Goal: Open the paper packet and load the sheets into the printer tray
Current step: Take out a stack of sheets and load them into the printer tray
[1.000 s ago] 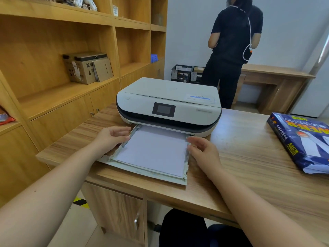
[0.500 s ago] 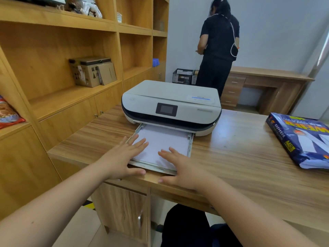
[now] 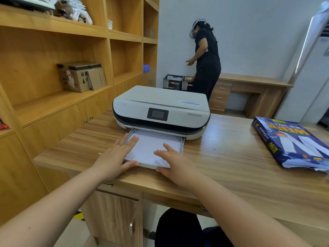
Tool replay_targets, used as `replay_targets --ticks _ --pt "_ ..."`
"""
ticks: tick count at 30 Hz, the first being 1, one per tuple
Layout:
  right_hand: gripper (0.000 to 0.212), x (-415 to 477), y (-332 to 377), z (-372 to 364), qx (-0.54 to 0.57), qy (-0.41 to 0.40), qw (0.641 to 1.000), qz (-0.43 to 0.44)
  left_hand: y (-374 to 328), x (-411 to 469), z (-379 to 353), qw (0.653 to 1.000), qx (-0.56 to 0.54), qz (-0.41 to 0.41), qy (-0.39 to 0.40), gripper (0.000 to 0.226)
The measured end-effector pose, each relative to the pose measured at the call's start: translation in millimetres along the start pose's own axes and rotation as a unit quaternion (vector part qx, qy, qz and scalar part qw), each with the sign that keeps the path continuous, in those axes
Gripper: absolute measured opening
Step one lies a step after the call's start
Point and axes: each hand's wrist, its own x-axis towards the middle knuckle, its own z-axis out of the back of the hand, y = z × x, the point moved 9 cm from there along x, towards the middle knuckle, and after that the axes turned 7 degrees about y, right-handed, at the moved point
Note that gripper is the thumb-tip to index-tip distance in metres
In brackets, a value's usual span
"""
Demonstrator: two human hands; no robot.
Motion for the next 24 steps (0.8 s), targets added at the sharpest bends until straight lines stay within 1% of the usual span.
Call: replay_targets --ticks 3,5,7,9,11,14,16,19,21,24 --pt "0.056 2.2 8.4 -0.1 -0.051 -0.025 0.997 0.050 0.3 3.7 -1.3 1.000 -0.002 0.022 -0.002 0.086" --pt "0.058 1.7 15.1 -1.2 -0.120 -0.038 0.988 0.088 -3.9 8.6 1.4 1.000 0.019 0.011 -0.015 0.087" --pt "0.064 0.4 18.8 -5.8 -0.192 -0.038 0.972 0.131 -5.9 14.8 2.7 0.999 0.033 0.005 -0.025 0.088" --pt "0.068 1.1 15.6 -13.3 -0.242 -0.008 0.958 0.154 -4.7 20.0 4.2 0.999 0.037 0.021 -0.029 0.088" --pt "0.065 3.1 9.5 -20.7 -0.274 0.033 0.947 0.165 -5.2 24.3 7.8 0.998 0.040 0.045 -0.032 0.091" --pt "0.055 7.0 -2.1 -24.8 -0.292 0.079 0.939 0.166 -11.9 30.1 14.5 0.996 0.025 0.079 -0.023 0.095" --pt "0.051 12.0 -12.8 -23.8 -0.294 0.098 0.938 0.152 -13.3 39.0 15.4 0.996 0.026 0.083 -0.023 0.096" --pt "0.057 21.3 -27.0 -21.5 -0.318 0.116 0.933 0.125 -7.0 57.1 11.4 0.995 0.057 0.081 -0.025 0.095" --pt "0.064 26.1 -33.1 -21.1 -0.334 0.121 0.928 0.116 -5.5 65.8 6.8 0.994 0.065 0.084 -0.022 0.091" --pt "0.068 30.1 -40.6 -20.3 -0.337 0.128 0.927 0.104 -18.1 71.8 3.4 0.995 0.080 0.051 -0.028 0.081"
